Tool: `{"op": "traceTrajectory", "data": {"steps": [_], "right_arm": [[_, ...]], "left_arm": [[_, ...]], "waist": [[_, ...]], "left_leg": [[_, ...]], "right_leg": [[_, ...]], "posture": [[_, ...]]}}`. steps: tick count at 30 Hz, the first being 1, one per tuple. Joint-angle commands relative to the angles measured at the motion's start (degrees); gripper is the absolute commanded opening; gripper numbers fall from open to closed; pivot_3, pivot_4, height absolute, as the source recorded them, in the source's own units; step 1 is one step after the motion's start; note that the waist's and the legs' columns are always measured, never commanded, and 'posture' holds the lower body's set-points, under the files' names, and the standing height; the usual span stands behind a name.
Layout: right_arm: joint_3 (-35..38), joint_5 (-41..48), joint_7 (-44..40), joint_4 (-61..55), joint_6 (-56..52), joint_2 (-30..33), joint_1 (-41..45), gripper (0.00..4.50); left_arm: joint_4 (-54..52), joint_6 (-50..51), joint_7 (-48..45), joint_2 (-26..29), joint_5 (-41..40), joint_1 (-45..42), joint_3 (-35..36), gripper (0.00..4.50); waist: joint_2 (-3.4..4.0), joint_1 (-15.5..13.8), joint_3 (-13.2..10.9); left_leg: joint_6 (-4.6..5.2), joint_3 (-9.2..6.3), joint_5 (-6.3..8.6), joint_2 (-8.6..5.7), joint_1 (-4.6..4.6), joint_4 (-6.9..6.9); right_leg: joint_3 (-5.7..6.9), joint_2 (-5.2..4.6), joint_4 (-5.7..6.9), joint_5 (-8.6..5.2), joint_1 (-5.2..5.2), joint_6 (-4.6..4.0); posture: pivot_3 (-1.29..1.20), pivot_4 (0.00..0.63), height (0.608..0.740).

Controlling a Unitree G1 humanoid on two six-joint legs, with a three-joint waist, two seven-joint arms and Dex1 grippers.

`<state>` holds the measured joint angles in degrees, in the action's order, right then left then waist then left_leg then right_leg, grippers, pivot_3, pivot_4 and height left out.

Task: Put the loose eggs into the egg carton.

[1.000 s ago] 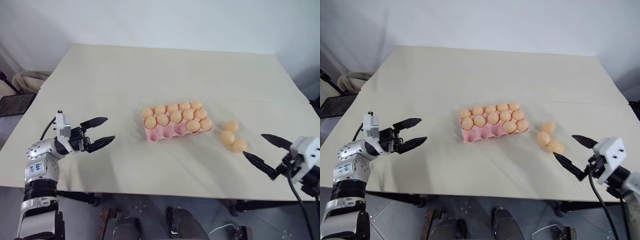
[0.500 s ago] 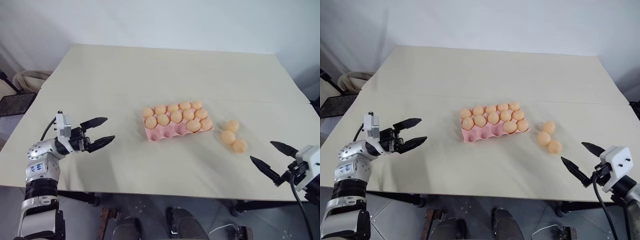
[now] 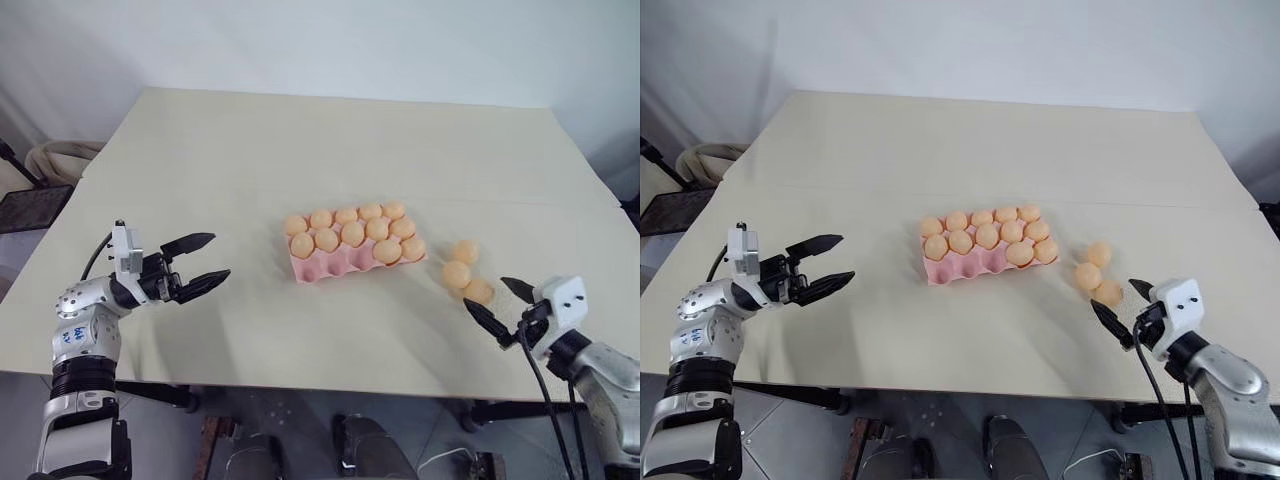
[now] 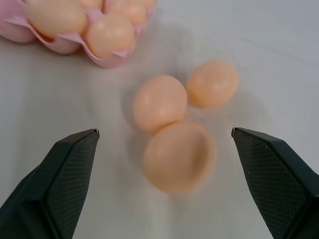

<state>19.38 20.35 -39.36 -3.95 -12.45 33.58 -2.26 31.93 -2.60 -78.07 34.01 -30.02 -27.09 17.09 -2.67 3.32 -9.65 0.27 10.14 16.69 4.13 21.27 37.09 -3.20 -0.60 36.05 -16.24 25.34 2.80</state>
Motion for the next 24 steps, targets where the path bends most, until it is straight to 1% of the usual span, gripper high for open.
{"op": "traceTrajectory", "data": {"steps": [1, 6, 7, 9, 15, 16, 20, 24], "right_arm": [[-0.8, -2.1, 1.7, 3.4, 0.9, 0.5, 2.5, 4.46], [-2.3, -3.6, 2.5, 7.4, -1.8, 1.3, 5.2, 4.46], [-2.5, -4.0, 2.5, 7.6, -1.4, 1.4, 5.4, 4.29], [-2.3, -4.1, 2.6, 7.9, -0.5, 1.1, 5.8, 3.84], [-1.2, -3.3, 2.4, 4.9, -1.4, 1.9, 5.0, 1.84], [-1.0, -3.2, 2.2, 4.0, -1.7, 2.2, 4.6, 1.69], [0.7, -0.6, 2.5, -2.7, -5.4, 3.7, 4.4, 1.62], [0.4, 1.1, 2.4, -7.8, -10.3, 6.4, 8.0, 1.62]], "left_arm": [[-1.7, -0.6, 0.2, -0.2, -0.7, -0.5, 0.5, 4.50], [-2.2, -0.6, 0.7, -0.3, -0.7, -0.2, 0.5, 4.50], [-2.4, -0.5, 0.8, -0.3, -0.7, -0.1, 0.5, 4.50], [-2.5, -0.5, 1.0, -0.3, -0.8, 0.1, 0.6, 4.50], [-3.3, -0.4, 1.4, -0.2, -0.9, 0.7, 0.8, 4.50], [-3.4, -0.4, 1.4, -0.2, -0.9, 0.8, 0.8, 4.50], [-3.9, -0.2, 1.8, -0.5, -0.9, 1.1, 0.7, 4.50], [-3.8, -0.1, 2.0, -0.9, -0.8, 0.8, 0.3, 4.50]], "waist": [[0.00, 0.0, 0.0], [0.01, 0.0, 0.0], [0.01, 0.0, 0.0], [0.01, 0.1, 0.0], [0.02, 0.0, 0.0], [0.02, 0.0, 0.0], [0.05, 0.1, 0.0], [0.07, 0.2, 0.0]], "left_leg": [[0.00, 0.00, 0.00, 0.00, 0.00, 0.00], [-0.01, 0.00, 0.00, 0.01, 0.01, -0.01], [-0.01, 0.00, 0.00, 0.01, 0.02, -0.01], [-0.02, 0.02, 0.01, 0.02, 0.01, 0.00], [-0.02, 0.02, 0.00, 0.02, 0.01, 0.01], [-0.02, 0.01, 0.00, 0.02, 0.01, 0.01], [-0.02, 0.02, 0.00, 0.01, 0.02, 0.01], [-0.01, 0.04, 0.00, 0.01, -0.01, 0.05]], "right_leg": [[0.00, 0.00, 0.00, 0.00, 0.00, 0.00], [0.01, 0.02, 0.00, 0.00, 0.01, 0.00], [0.01, 0.02, 0.01, 0.00, 0.01, 0.01], [0.00, 0.02, 0.02, 0.00, 0.01, 0.01], [0.00, 0.02, 0.04, 0.01, 0.01, 0.02], [0.00, 0.02, 0.04, 0.01, 0.01, 0.02], [0.00, 0.02, 0.04, 0.01, 0.02, 0.03], [-0.03, 0.03, 0.11, 0.03, 0.02, 0.05]], "posture": [[0.00, 0.150, 0.740], [0.00, 0.150, 0.740], [0.00, 0.150, 0.740], [0.00, 0.150, 0.740], [0.00, 0.150, 0.740], [0.00, 0.150, 0.740], [0.00, 0.150, 0.740], [0.00, 0.150, 0.740]]}}
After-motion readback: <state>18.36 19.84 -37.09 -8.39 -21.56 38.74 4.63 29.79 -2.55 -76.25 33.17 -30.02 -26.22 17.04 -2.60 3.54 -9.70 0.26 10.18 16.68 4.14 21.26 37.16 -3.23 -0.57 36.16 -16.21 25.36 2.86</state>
